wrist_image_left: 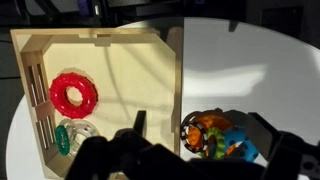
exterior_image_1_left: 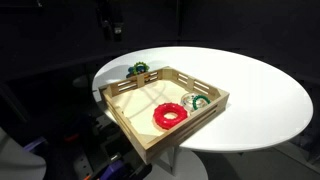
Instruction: Remove the red ring from the crate and put it on the pile of rings on the table
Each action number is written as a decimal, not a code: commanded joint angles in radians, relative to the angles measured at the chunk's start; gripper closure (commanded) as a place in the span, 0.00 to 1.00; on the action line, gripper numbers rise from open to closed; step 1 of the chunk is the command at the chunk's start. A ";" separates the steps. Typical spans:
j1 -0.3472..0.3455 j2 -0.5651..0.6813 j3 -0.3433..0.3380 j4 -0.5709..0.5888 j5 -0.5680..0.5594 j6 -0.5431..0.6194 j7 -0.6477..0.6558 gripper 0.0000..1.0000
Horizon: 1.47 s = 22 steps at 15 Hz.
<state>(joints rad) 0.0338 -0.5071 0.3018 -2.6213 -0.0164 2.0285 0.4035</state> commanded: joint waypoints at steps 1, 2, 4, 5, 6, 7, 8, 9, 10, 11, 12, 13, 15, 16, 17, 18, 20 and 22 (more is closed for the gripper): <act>0.023 0.003 -0.022 0.001 -0.012 -0.002 0.010 0.00; 0.023 0.003 -0.022 0.001 -0.012 -0.002 0.010 0.00; 0.023 0.003 -0.022 0.001 -0.012 -0.002 0.010 0.00; 0.023 0.003 -0.022 0.001 -0.012 -0.002 0.010 0.00; 0.018 0.010 -0.024 0.011 -0.015 -0.001 0.013 0.00; 0.016 0.013 -0.027 0.017 -0.016 0.000 0.014 0.00; 0.011 0.016 -0.031 0.028 -0.019 0.000 0.015 0.00; 0.007 0.019 -0.038 0.037 -0.021 0.000 0.014 0.00; 0.004 0.021 -0.046 0.048 -0.019 0.000 0.012 0.00; 0.000 0.023 -0.053 0.059 -0.021 0.001 0.012 0.00; -0.004 0.027 -0.062 0.074 -0.019 0.003 0.011 0.00; -0.009 0.030 -0.072 0.090 -0.018 0.004 0.010 0.00; -0.019 0.035 -0.095 0.118 -0.014 0.008 0.005 0.00; -0.025 0.037 -0.108 0.130 -0.012 0.010 0.000 0.00; -0.032 0.038 -0.125 0.142 -0.007 0.009 -0.006 0.00; -0.037 0.037 -0.139 0.148 -0.004 0.012 -0.009 0.00; -0.057 0.035 -0.168 0.153 -0.008 0.014 -0.018 0.00; -0.078 0.034 -0.196 0.144 -0.010 0.020 -0.024 0.00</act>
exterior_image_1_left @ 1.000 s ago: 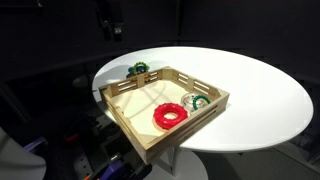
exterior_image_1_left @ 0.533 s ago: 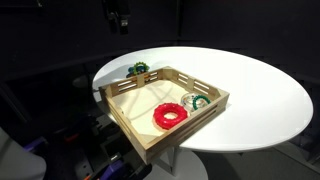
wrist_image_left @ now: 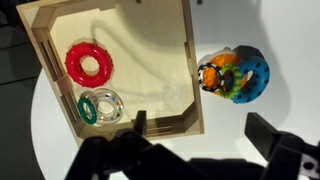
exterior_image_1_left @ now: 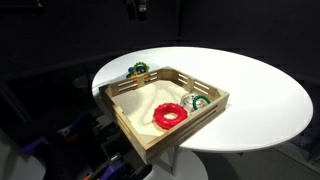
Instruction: Remove the red ring from the crate and put it on the pile of rings on the table
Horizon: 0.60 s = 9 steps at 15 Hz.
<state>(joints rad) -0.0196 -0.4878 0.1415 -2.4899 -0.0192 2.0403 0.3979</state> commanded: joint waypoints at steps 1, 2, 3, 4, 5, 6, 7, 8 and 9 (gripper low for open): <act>-0.037 0.015 -0.047 0.004 -0.014 0.013 -0.019 0.00; -0.048 0.017 -0.062 -0.006 -0.012 0.016 -0.024 0.00; -0.060 0.021 -0.074 -0.016 -0.015 0.020 -0.026 0.00; -0.072 0.027 -0.085 -0.025 -0.019 0.024 -0.026 0.00; -0.085 0.034 -0.095 -0.035 -0.025 0.029 -0.025 0.00; -0.097 0.043 -0.106 -0.045 -0.032 0.034 -0.025 0.00; -0.108 0.054 -0.115 -0.056 -0.040 0.042 -0.027 0.00; -0.120 0.068 -0.126 -0.068 -0.048 0.050 -0.029 0.00; -0.126 0.082 -0.140 -0.081 -0.049 0.064 -0.041 0.00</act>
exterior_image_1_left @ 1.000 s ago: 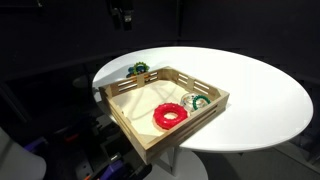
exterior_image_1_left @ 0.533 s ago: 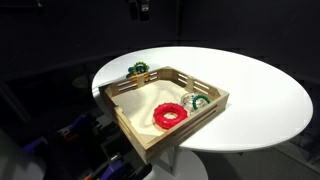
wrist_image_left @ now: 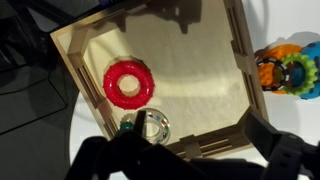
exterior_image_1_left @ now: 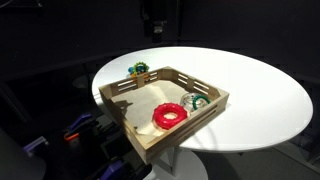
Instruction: Remove the red ring from the crate and put it on the pile of rings on the table
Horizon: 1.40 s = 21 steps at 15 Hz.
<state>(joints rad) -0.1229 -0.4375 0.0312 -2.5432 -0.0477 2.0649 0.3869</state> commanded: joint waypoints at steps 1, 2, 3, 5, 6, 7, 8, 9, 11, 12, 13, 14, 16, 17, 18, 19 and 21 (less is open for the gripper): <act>-0.028 0.042 -0.041 -0.044 -0.027 0.064 -0.050 0.00; -0.030 0.055 -0.057 -0.063 -0.034 0.104 -0.093 0.00; -0.033 0.067 -0.069 -0.077 -0.043 0.134 -0.127 0.00; -0.039 0.093 -0.091 -0.102 -0.066 0.200 -0.195 0.00; -0.043 0.106 -0.101 -0.111 -0.080 0.230 -0.223 0.00; -0.046 0.117 -0.110 -0.118 -0.086 0.257 -0.245 0.00; -0.047 0.127 -0.118 -0.124 -0.090 0.280 -0.264 0.00; -0.048 0.135 -0.124 -0.126 -0.093 0.297 -0.276 0.00; -0.041 0.135 -0.118 -0.120 -0.074 0.277 -0.250 0.00; -0.042 0.141 -0.122 -0.122 -0.074 0.289 -0.260 0.00; -0.042 0.144 -0.123 -0.122 -0.075 0.294 -0.265 0.00; -0.042 0.145 -0.124 -0.122 -0.075 0.295 -0.267 0.00; -0.042 0.145 -0.124 -0.122 -0.075 0.295 -0.269 0.00; -0.052 0.147 -0.112 -0.120 -0.101 0.290 -0.236 0.00; -0.060 0.162 -0.107 -0.118 -0.113 0.294 -0.208 0.00; -0.064 0.177 -0.109 -0.119 -0.116 0.309 -0.190 0.00; -0.062 0.209 -0.118 -0.119 -0.096 0.317 -0.168 0.00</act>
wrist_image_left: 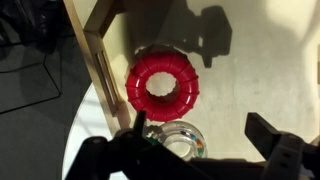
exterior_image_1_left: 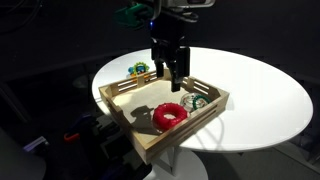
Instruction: Remove the red ring from the crate and put it on the pile of rings on the table
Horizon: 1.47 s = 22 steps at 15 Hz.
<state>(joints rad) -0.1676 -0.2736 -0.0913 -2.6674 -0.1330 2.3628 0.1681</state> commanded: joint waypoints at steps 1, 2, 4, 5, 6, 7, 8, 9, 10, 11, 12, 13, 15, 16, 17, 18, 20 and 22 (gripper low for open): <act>-0.017 0.058 0.004 0.002 -0.008 0.023 0.065 0.00; -0.020 0.068 0.006 -0.004 -0.016 0.033 0.088 0.00; -0.026 0.083 0.007 -0.019 -0.035 0.079 0.126 0.00; -0.026 0.090 0.006 -0.031 -0.042 0.124 0.133 0.00; -0.027 0.097 0.006 -0.040 -0.053 0.167 0.141 0.00; -0.026 0.105 0.005 -0.049 -0.057 0.207 0.145 0.00; -0.027 0.112 0.005 -0.058 -0.060 0.241 0.149 0.00; -0.026 0.120 0.004 -0.067 -0.058 0.270 0.149 0.00; -0.025 0.129 0.003 -0.073 -0.053 0.291 0.149 0.00; -0.025 0.136 0.003 -0.079 -0.049 0.308 0.148 0.00; -0.022 0.143 0.000 -0.083 -0.036 0.318 0.139 0.00; -0.022 0.149 0.000 -0.088 -0.037 0.332 0.139 0.00; -0.021 0.164 -0.002 -0.095 -0.034 0.351 0.138 0.00; -0.020 0.172 -0.004 -0.097 -0.031 0.359 0.136 0.00; -0.020 0.180 -0.004 -0.097 -0.034 0.364 0.139 0.13; -0.021 0.189 -0.006 -0.096 -0.036 0.368 0.141 0.26; -0.020 0.205 -0.009 -0.093 -0.038 0.376 0.146 0.44; -0.017 0.209 -0.014 -0.091 -0.032 0.378 0.143 0.60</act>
<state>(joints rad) -0.1833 -0.0713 -0.0964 -2.7566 -0.1655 2.7199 0.2932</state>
